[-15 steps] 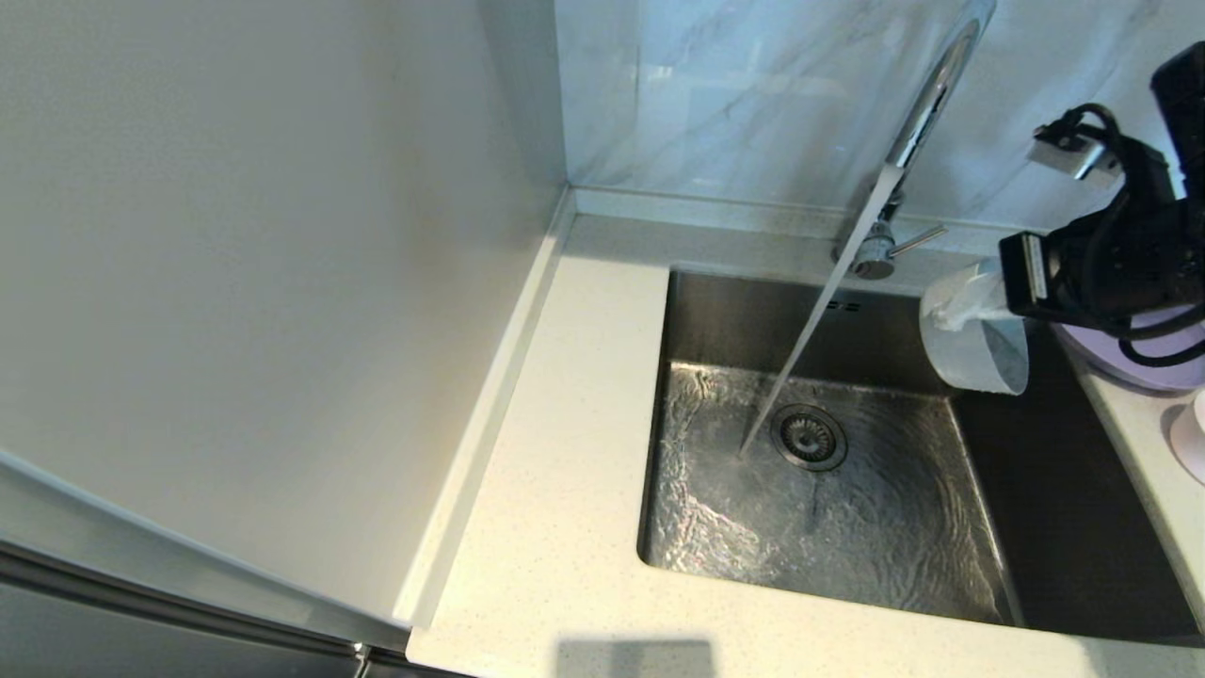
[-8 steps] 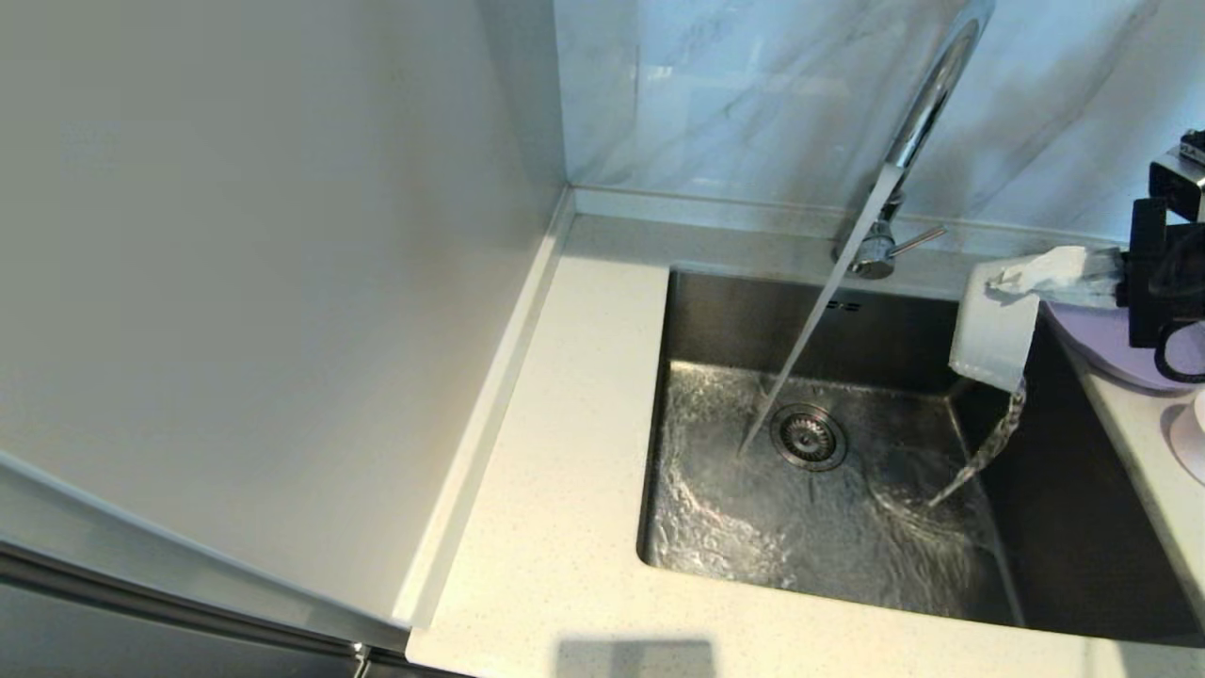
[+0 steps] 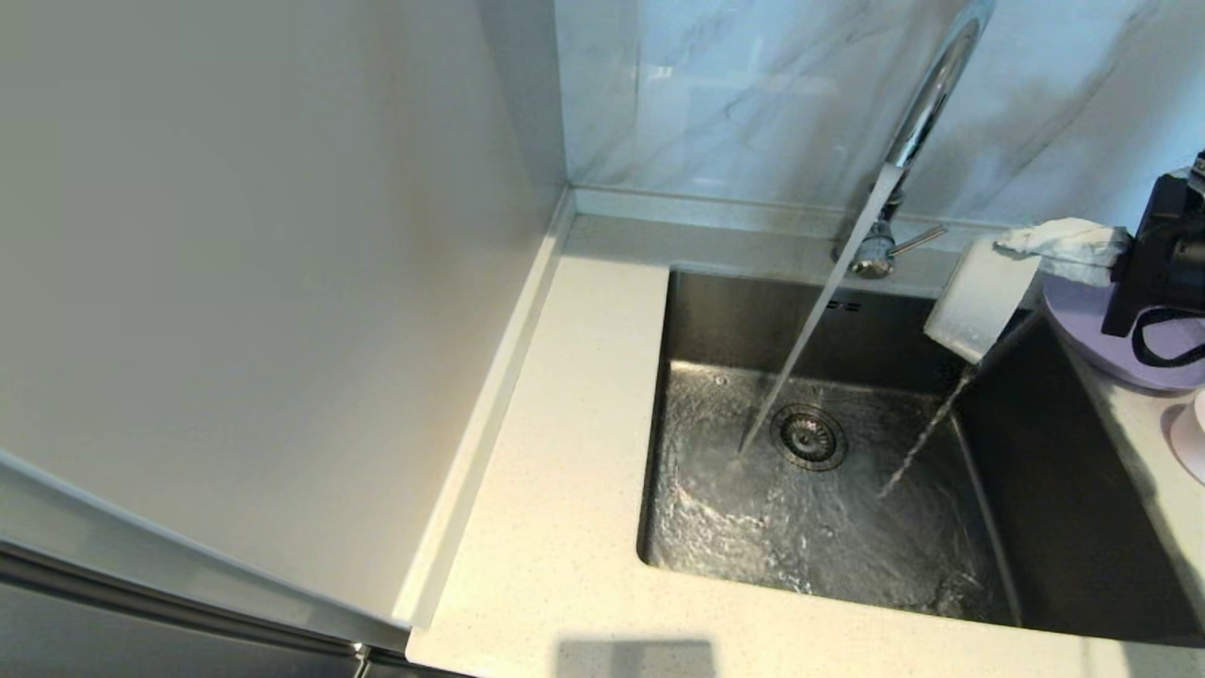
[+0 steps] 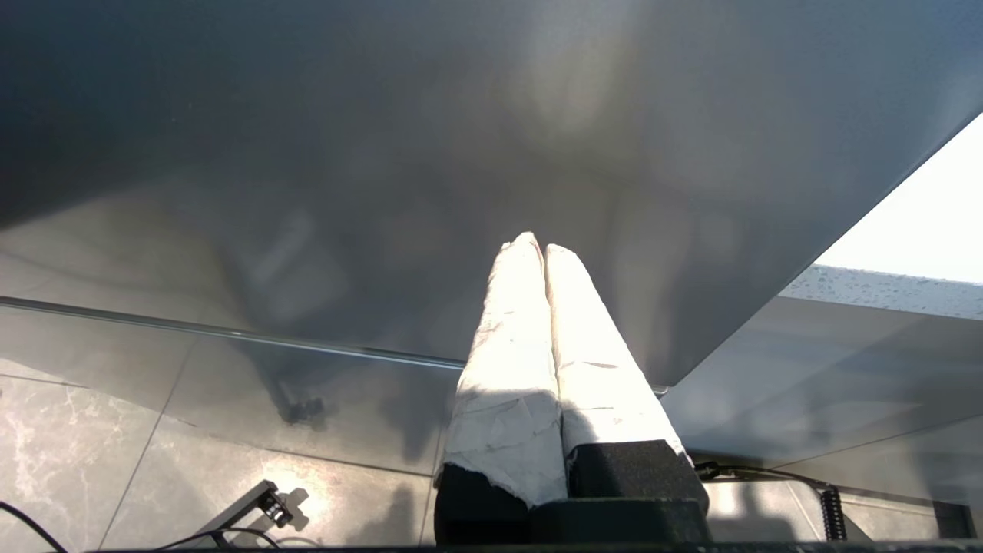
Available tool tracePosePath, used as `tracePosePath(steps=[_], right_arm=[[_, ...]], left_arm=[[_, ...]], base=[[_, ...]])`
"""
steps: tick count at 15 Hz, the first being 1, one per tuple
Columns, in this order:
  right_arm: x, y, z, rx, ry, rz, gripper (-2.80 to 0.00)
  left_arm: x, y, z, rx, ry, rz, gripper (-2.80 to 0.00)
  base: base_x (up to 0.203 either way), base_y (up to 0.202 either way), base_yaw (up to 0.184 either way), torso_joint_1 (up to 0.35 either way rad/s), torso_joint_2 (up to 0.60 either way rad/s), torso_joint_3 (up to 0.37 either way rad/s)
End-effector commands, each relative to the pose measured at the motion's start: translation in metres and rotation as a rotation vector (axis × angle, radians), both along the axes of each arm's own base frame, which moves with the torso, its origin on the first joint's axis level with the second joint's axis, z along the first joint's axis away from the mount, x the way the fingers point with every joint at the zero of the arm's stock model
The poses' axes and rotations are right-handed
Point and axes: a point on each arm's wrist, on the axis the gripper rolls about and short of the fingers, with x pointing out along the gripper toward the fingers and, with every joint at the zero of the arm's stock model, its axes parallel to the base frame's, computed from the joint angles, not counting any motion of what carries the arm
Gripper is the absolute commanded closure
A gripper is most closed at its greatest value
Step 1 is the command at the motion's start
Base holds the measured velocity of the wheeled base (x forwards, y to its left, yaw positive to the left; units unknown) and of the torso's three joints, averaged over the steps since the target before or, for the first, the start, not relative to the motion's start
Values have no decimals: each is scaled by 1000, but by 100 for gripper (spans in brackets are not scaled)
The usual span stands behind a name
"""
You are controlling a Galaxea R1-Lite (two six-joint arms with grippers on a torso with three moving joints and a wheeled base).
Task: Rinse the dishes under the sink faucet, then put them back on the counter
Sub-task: Rinse the bowl
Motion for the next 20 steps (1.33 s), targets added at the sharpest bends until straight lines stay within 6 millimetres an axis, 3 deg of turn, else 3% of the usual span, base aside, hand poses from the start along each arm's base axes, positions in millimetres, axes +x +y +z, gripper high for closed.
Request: tracePosePath(steps=[1,7,11,14,20], right_arm=[[11,5,-6,40,26,26,0],[18,39,-13,27,30,133,0],[19,65,-17,-72,-61,227,0],[20,76,-20,-71,-52,257,0],[26,76,-32,-77,-7,200,0]], left_arm=[[0,0,0,0,0,0,0],[0,0,0,0,0,0,0],[0,0,0,0,0,0,0],[0,0,0,0,0,0,0],[0,0,0,0,0,0,0]], base=[[0,0,0,0,0,0],[0,0,0,0,0,0],[0,0,0,0,0,0],[0,0,0,0,0,0],[0,0,0,0,0,0]])
